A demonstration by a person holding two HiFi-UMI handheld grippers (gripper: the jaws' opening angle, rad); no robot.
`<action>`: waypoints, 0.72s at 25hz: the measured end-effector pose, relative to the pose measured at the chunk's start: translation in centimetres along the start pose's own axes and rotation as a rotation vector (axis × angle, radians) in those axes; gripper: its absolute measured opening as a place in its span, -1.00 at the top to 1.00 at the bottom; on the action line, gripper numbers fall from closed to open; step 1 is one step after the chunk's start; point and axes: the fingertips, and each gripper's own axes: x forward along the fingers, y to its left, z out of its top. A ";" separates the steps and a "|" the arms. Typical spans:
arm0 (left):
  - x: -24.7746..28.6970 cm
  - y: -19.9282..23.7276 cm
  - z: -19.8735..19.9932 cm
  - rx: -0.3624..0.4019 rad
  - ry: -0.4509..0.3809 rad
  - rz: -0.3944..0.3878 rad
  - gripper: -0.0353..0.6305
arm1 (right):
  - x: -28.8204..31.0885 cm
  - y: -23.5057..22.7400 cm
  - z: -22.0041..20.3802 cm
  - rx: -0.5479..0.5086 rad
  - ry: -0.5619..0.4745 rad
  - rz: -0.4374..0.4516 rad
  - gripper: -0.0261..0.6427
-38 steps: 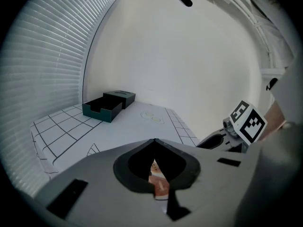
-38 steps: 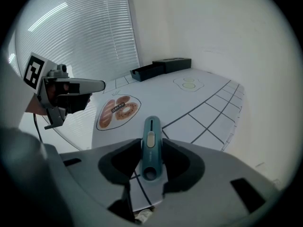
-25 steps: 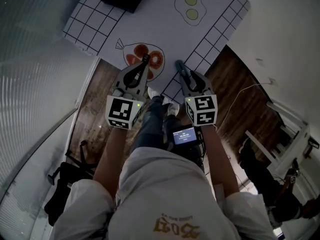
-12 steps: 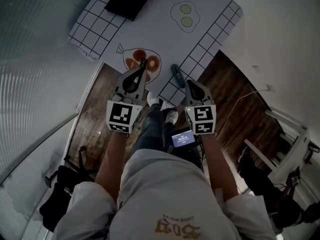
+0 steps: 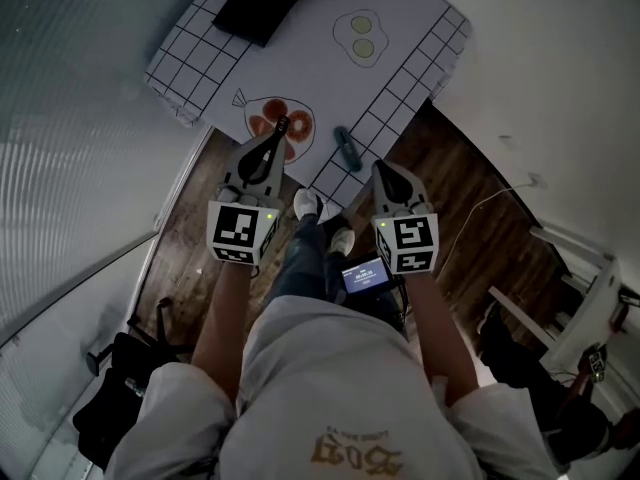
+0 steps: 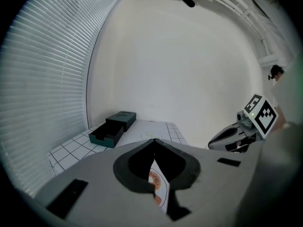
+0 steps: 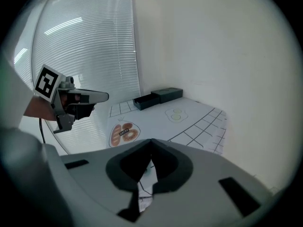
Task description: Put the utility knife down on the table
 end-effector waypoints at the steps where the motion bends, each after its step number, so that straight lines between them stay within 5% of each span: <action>1: -0.2 -0.2 0.3 0.007 -0.005 0.003 0.87 | -0.2 0.0 0.4 -0.004 -0.012 0.007 0.90; 18: -4.1 -2.7 6.2 0.056 -0.123 0.052 0.87 | -6.1 -1.2 6.0 0.020 -0.215 0.004 0.89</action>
